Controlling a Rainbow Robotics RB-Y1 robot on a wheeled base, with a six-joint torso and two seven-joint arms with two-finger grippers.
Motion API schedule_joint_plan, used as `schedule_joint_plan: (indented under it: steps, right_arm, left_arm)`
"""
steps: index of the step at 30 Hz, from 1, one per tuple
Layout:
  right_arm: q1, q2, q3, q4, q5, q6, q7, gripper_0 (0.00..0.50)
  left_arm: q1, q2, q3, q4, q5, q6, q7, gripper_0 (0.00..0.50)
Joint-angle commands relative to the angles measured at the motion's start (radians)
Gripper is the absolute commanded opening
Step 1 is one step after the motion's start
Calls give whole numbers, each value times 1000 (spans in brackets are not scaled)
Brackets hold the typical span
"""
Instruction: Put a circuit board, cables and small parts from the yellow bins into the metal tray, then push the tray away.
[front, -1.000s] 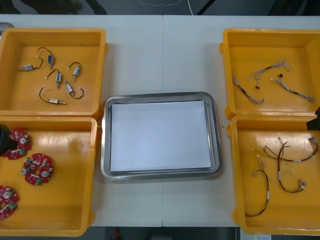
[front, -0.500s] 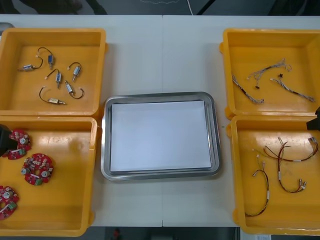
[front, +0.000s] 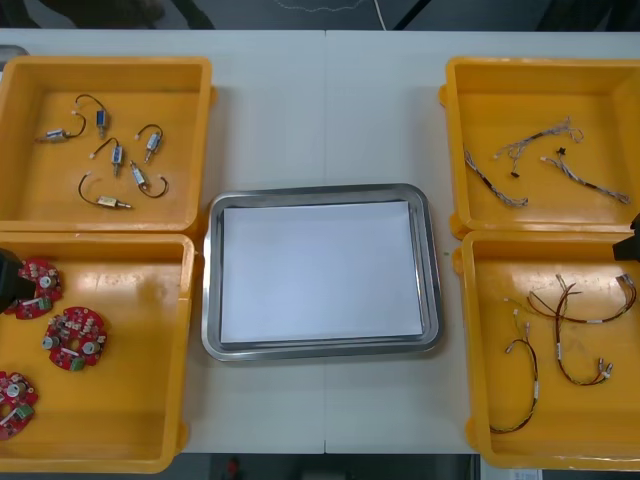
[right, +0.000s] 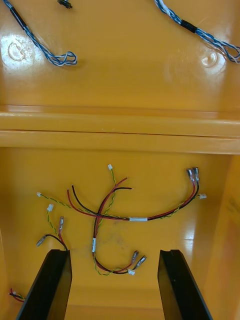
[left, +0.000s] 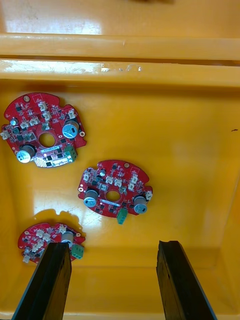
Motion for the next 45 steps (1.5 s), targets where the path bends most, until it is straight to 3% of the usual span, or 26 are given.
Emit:
schedule_joint_plan:
  steps: [1, 13, 20, 26, 38, 45]
  right_arm:
    - [11, -37, -27, -9, -7, 3, 47, 500]
    - [34, -1, -16, 9, -13, 3, 40, 500]
    - [74, 12, -39, 8, 7, 3, 7, 500]
    - [114, 15, -61, 8, 14, 3, -122, 500]
    - [151, 116, -133, -3, 60, 3, -439, 500]
    - [151, 159, -137, -5, 96, 3, -651, 500]
  left_arm:
    - [36, 18, 20, -25, -4, 6, -60, 500]
    - [53, 38, 30, -41, 1, 6, -85, 500]
    - [145, 72, 35, -54, 13, -76, -118, 500]
    - [234, 95, 33, -54, 14, -188, -149, 500]
    - [435, 146, 29, -39, 14, -424, -255, 500]
    - [502, 153, -40, -30, -56, -542, -269, 500]
